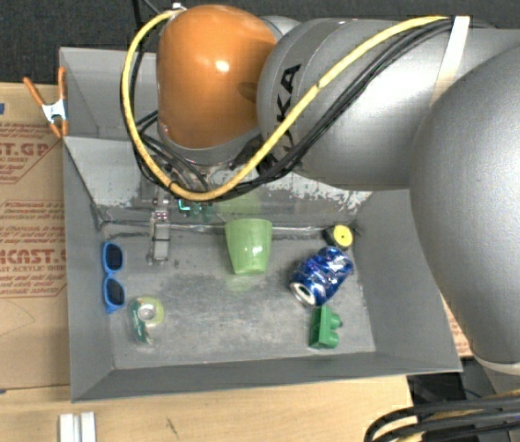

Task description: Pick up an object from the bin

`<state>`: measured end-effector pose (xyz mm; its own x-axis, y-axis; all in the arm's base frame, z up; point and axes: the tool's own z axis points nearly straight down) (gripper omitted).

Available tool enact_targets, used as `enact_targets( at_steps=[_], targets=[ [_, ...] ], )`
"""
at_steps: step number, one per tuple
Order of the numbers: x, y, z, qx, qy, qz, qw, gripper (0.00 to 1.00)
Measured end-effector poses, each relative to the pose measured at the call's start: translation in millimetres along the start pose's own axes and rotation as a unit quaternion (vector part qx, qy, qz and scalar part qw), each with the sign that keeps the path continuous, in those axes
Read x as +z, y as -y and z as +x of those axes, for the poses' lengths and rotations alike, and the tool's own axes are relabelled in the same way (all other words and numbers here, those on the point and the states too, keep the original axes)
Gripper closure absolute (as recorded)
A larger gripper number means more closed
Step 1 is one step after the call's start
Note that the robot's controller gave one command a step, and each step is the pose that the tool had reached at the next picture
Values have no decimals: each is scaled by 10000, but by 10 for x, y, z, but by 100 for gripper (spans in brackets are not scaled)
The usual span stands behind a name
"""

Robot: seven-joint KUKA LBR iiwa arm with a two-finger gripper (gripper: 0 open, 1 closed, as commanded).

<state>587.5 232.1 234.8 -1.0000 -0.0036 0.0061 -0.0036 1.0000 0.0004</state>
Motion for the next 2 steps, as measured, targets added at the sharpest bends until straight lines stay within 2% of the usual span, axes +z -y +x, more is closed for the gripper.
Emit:
enact_targets(
  at_steps=[1, 2],
  targets=[
    [697, -56, 16, 114, 0, 5, 9999, 0],
    [1408, -26, 131, -42, -2, 10, 10000, 0]
  ],
)
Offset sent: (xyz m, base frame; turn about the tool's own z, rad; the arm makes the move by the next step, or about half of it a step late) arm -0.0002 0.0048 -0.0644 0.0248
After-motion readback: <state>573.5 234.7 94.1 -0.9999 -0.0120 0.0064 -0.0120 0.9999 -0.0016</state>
